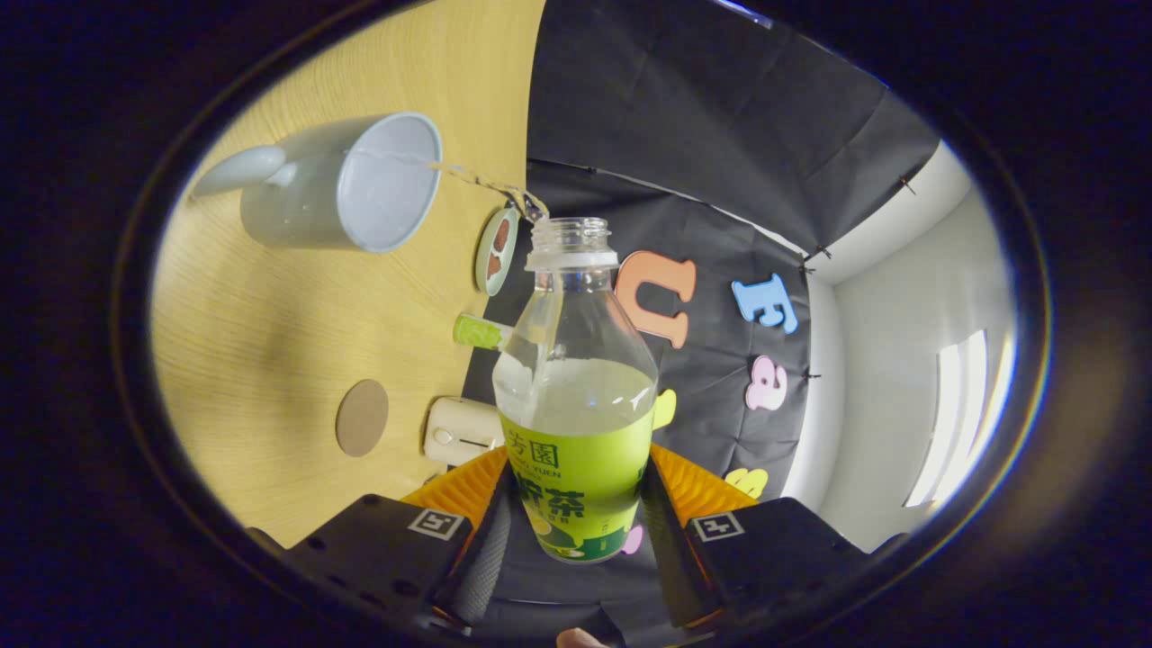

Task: Take the bottle from table, then pour the juice into the cup, finally place the bottle on the coaster

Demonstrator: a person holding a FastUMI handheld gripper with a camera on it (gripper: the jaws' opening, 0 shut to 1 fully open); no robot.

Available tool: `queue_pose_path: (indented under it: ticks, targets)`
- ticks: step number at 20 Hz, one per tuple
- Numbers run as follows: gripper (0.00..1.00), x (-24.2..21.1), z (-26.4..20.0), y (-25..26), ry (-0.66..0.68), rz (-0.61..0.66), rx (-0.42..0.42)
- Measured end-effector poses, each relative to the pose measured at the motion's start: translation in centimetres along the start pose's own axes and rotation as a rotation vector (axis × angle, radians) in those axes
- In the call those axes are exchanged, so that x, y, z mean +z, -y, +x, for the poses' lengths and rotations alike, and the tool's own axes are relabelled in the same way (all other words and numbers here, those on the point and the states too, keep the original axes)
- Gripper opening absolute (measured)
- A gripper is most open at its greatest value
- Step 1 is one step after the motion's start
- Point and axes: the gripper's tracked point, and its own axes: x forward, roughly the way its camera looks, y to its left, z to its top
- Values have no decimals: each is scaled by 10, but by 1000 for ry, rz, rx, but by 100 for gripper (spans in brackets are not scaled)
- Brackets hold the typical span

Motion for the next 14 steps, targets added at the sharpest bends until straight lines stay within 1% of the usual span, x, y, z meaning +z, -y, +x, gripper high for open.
queue_pose_path:
  ticks: [14]
  targets:
    - [77, -1, 13, 22, 5, -46, -8]
